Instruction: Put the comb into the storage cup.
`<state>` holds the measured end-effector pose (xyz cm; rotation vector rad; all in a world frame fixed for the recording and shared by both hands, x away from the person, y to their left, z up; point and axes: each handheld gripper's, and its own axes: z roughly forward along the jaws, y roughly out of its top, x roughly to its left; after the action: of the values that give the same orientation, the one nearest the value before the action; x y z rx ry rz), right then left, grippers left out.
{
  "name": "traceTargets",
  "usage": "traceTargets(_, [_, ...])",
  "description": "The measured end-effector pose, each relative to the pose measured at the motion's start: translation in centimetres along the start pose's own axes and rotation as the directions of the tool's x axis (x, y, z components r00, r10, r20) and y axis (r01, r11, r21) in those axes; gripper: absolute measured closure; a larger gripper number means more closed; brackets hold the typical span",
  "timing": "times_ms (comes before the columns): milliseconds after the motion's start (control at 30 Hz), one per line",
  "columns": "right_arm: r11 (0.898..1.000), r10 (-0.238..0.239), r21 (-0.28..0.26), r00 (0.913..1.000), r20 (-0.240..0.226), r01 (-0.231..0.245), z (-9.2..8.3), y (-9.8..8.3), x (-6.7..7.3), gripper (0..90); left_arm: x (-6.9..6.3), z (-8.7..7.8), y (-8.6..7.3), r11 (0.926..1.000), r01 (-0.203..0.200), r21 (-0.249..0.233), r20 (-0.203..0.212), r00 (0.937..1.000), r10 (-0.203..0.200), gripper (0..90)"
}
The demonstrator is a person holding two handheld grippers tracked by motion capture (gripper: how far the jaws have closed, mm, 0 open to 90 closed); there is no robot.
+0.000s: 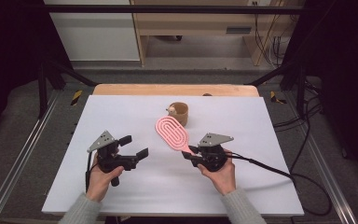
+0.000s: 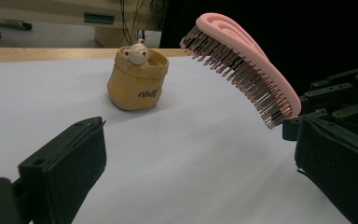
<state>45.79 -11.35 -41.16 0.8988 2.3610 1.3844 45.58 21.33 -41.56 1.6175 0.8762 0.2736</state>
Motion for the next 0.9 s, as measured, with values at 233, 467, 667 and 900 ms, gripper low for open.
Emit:
traceTargets(233, [1.000, 0.004, -0.008, 1.0000, 0.000, -0.004, 0.0, -0.1, 0.2, 69.6, -0.6, 0.7, 0.3, 0.9999, 0.010, -0.011, 0.010, 0.9999, -0.010, 1.9])
traceTargets(467, [1.000, 0.010, -0.018, 0.9999, 0.001, -0.010, 0.1, -0.2, 0.3, 69.7, -0.9, 1.4, 0.4, 0.9993, 0.030, -0.024, 0.006, 0.9995, -0.030, 1.9])
traceTargets(667, [1.000, 0.010, -0.019, 0.9999, 0.002, -0.010, 0.2, -0.3, 0.3, 69.7, -1.1, 1.8, 0.4, 0.9986, 0.046, -0.025, 0.008, 0.9989, -0.046, 1.9])
traceTargets(900, [1.000, 0.011, -0.017, 0.9999, 0.000, -0.011, 0.3, -0.3, 0.4, 69.7, -1.4, 2.4, 0.6, 0.9970, 0.070, -0.031, 0.014, 0.9975, -0.070, 1.9])
